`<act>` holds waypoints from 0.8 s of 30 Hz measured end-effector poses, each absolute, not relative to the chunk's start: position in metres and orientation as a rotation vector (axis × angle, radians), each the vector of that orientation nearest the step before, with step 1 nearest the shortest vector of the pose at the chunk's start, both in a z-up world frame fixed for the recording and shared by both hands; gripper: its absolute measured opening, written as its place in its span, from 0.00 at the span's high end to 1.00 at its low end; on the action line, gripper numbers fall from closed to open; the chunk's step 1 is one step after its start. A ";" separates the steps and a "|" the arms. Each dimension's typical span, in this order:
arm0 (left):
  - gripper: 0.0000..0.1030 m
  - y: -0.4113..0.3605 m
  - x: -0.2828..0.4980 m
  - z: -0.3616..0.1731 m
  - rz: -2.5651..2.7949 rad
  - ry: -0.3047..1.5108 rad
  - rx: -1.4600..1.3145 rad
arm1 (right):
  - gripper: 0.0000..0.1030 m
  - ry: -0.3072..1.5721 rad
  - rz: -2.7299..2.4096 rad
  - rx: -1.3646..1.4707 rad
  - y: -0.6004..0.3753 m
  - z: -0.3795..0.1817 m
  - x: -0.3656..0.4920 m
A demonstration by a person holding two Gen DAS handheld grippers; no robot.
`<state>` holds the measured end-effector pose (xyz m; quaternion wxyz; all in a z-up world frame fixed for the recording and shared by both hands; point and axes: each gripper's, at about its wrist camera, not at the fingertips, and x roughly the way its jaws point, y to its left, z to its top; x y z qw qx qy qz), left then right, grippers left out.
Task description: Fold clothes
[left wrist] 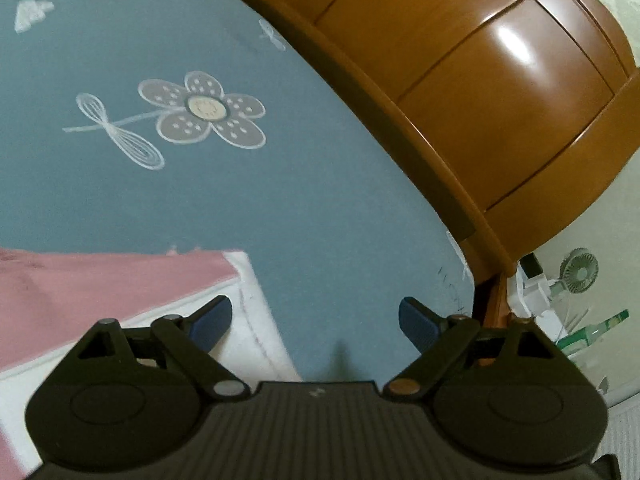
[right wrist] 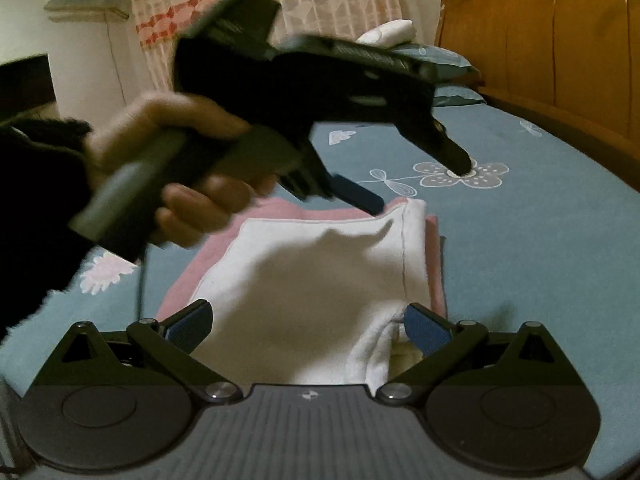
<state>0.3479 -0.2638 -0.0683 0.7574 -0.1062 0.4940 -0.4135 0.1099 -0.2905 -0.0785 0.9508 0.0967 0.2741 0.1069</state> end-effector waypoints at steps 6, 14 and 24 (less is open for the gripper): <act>0.10 -0.285 0.360 -0.087 -0.882 1.086 -0.202 | 0.00 0.559 0.214 0.214 -0.297 -0.083 0.114; 0.10 -0.279 0.351 -0.067 -0.865 1.068 -0.160 | 0.00 0.557 0.209 0.242 -0.302 -0.078 0.107; 0.10 -0.255 0.299 -0.063 -0.904 1.114 -0.221 | 0.00 0.552 0.226 0.201 -0.289 -0.070 0.082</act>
